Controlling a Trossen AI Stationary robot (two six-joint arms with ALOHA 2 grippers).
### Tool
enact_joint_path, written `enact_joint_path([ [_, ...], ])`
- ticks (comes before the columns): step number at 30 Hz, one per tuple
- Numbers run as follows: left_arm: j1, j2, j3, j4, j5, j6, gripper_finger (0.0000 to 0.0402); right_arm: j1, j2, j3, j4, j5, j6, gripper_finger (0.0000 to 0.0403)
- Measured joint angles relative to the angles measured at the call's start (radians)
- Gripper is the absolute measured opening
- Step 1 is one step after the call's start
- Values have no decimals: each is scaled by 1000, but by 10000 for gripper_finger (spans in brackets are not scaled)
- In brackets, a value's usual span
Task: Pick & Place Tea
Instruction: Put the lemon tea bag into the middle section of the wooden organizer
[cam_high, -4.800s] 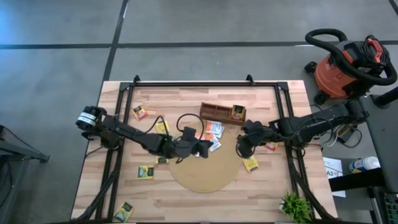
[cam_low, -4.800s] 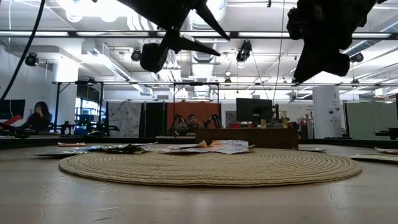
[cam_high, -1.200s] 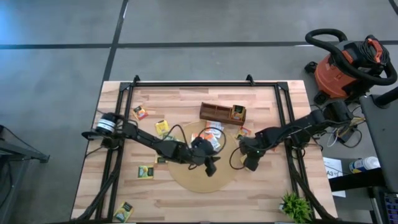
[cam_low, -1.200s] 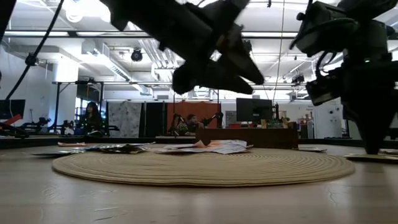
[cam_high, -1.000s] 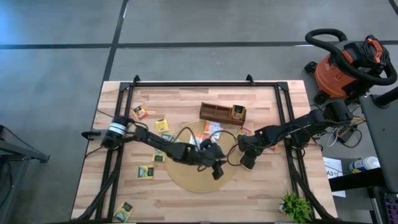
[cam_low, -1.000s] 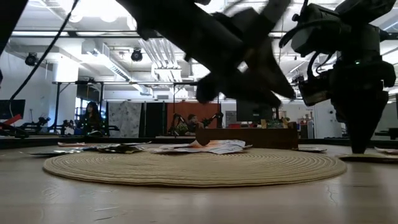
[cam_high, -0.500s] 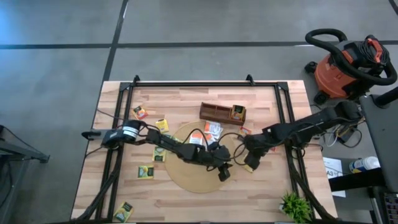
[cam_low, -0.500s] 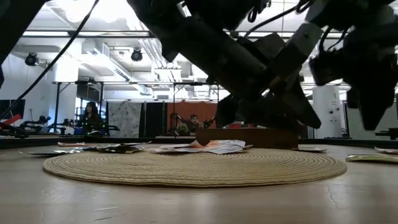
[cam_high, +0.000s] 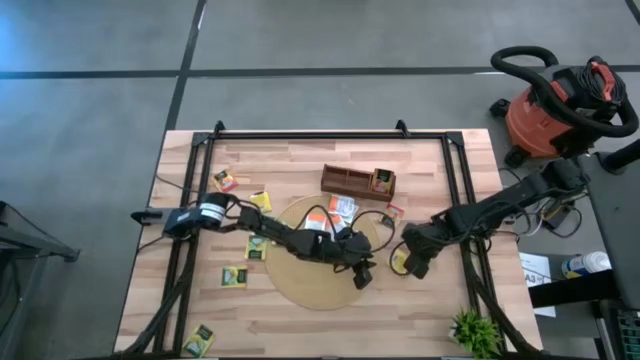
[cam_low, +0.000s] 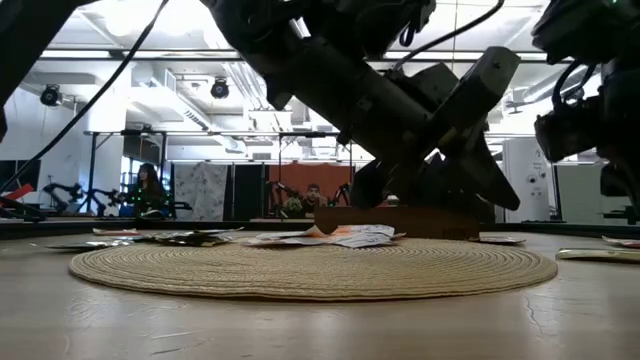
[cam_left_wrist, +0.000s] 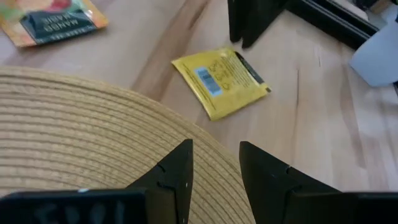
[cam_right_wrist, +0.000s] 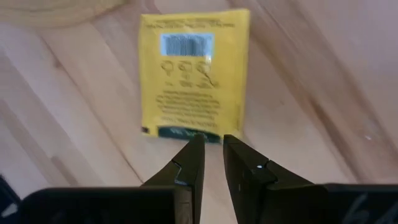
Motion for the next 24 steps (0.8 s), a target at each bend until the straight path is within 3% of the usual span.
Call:
enact_joint_path([
  [11, 21, 0, 0, 6, 22, -14, 126, 0, 95, -3, 30, -13, -12, 59],
  [24, 24, 0, -1, 3, 23, -26, 126, 0, 17, 39, 10, -20, -27, 59],
])
